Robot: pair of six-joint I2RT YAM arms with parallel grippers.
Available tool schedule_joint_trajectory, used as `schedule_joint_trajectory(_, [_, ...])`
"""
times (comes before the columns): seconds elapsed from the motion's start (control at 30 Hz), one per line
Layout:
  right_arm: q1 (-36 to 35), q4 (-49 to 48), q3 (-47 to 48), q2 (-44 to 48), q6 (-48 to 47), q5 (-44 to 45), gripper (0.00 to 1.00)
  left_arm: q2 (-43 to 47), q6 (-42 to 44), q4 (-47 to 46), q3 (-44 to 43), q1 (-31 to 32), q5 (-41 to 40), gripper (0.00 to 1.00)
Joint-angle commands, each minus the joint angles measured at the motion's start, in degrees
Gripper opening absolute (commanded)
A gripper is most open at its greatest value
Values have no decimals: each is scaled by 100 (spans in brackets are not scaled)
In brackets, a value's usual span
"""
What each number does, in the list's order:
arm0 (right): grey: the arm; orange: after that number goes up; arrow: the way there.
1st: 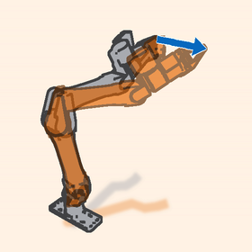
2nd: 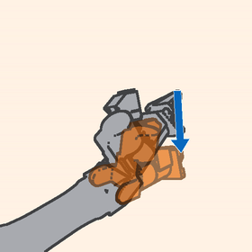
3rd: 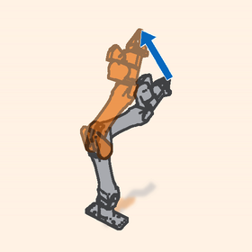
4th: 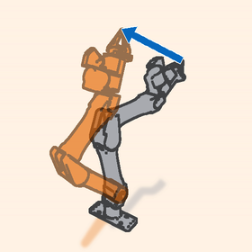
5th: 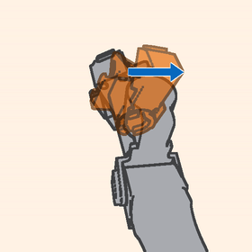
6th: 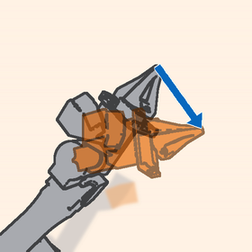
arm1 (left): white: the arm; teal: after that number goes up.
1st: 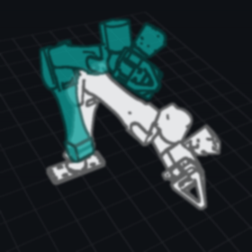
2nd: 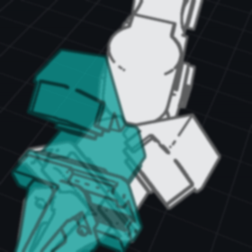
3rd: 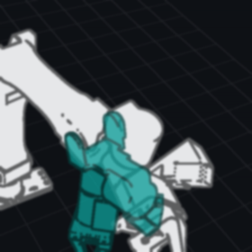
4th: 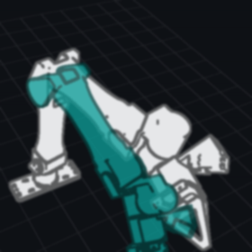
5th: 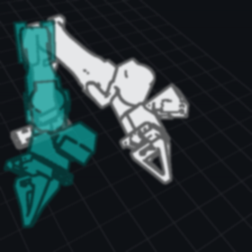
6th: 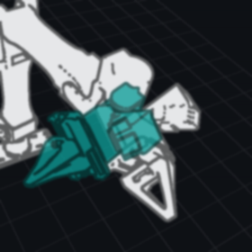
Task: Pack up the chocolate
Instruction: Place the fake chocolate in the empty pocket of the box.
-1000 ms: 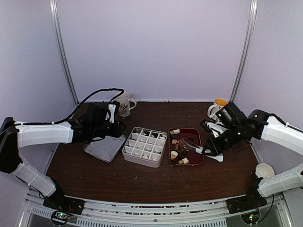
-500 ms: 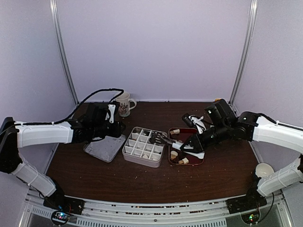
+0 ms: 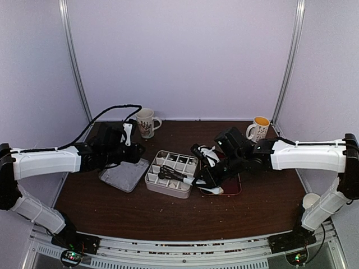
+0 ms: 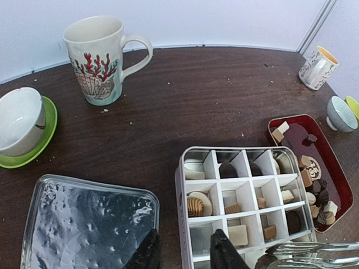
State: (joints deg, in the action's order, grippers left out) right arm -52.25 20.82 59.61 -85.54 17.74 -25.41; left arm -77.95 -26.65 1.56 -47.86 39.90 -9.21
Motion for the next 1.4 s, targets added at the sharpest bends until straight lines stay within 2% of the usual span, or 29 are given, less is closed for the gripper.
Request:
schedule_joint_trajectory(0.0, [-92, -358, 260, -114, -130, 301, 18, 79, 11, -60, 66, 1, -58, 32])
schedule_joint_trajectory(0.13, [-115, -324, 244, -157, -176, 387, 18, 96, 11, -52, 90, 0, -83, 32])
schedule_joint_trajectory(0.63, [-173, -237, 219, -46, -326, 544, 33, 41, 29, -72, 72, 0, -65, 33])
schedule_joint_trajectory(0.73, [-174, -245, 176, 39, -345, 617, 37, 78, 27, -92, 112, 0, -88, 36])
schedule_joint_trajectory(0.83, [-177, -178, 218, 36, -367, 616, 37, 96, 37, -120, 136, -2, -77, 43])
schedule_joint_trajectory(1.07, [-177, -155, 217, 222, -380, 802, 36, 126, 48, -125, 168, 0, -87, 45])
schedule_joint_trajectory(1.17, [-172, -26, 199, 368, -452, 959, 36, 176, 66, -117, 205, 0, -126, 53])
schedule_joint_trajectory(1.37, [-176, 492, 45, 778, -613, 1397, 35, 368, 329, 117, 202, -13, -548, 84])
